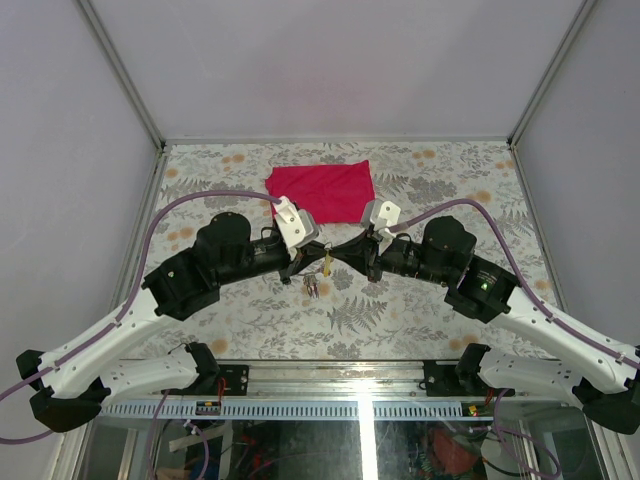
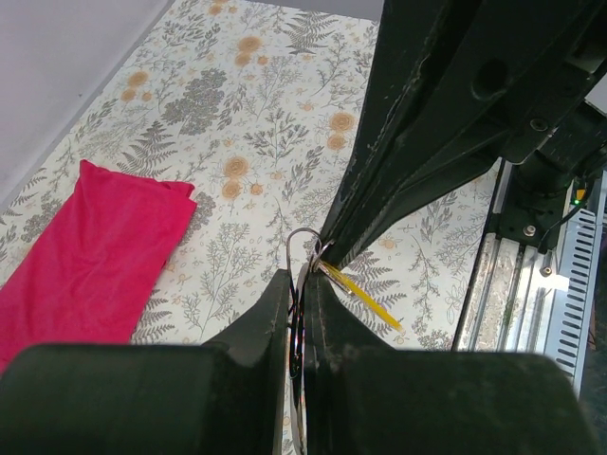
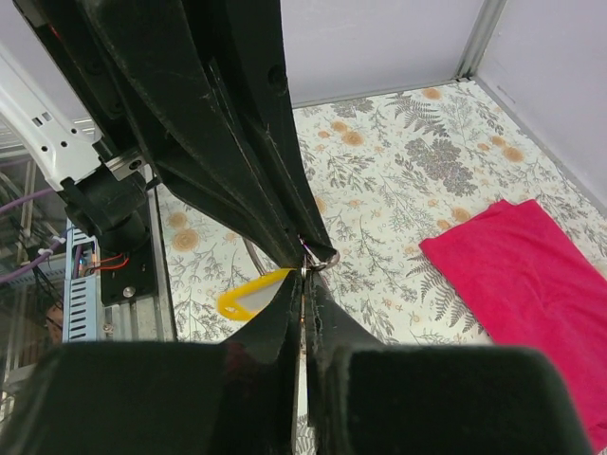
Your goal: Put the keys on the keyring
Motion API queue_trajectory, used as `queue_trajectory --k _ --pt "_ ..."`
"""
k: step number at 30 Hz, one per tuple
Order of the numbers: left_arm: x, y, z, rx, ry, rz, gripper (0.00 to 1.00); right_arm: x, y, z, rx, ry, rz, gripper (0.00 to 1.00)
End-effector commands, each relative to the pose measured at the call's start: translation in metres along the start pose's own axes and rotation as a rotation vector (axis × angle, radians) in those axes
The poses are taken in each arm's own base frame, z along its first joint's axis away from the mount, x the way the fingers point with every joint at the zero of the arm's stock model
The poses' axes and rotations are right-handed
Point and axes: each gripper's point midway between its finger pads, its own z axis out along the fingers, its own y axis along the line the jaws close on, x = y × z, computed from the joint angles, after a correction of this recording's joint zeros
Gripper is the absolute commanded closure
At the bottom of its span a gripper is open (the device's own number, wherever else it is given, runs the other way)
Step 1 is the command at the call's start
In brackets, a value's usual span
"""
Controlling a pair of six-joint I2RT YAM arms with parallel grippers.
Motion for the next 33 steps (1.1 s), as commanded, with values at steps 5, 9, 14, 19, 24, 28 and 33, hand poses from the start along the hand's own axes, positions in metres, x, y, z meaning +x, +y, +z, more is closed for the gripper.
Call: queue_trajectory --k 5,9,14,19,24,28,33 --pt "-0.026 0.005 -0.006 -0.022 -0.075 0.028 1.0 -0.02 -0.013 -0.005 0.07 -0.05 -0.027 1.0" --pt "-0.025 0.004 -0.006 -0.019 -0.073 0.029 1.0 -0.023 -0.019 -0.008 0.108 -0.051 -0.038 1.0" --pt "-0.023 0.003 -0.005 -0.013 -0.065 0.029 1.0 -0.029 -0.024 -0.011 0.135 -0.064 -0.05 1.0" --pt "-0.021 0.003 -0.004 -0.013 -0.056 0.027 1.0 -0.032 -0.027 -0.015 0.155 -0.062 -0.059 1.0" --pt "-0.02 0.004 -0.003 -0.016 -0.05 0.026 1.0 -0.035 -0.029 -0.021 0.174 -0.065 -0.065 1.0" --pt "-0.019 0.002 -0.002 -0.001 -0.049 0.028 1.0 -0.032 -0.03 -0.021 0.179 -0.047 -0.073 1.0" --pt "-0.018 -0.008 0.0 0.06 -0.035 0.039 1.0 -0.026 -0.031 -0.018 0.168 0.005 -0.092 1.0"
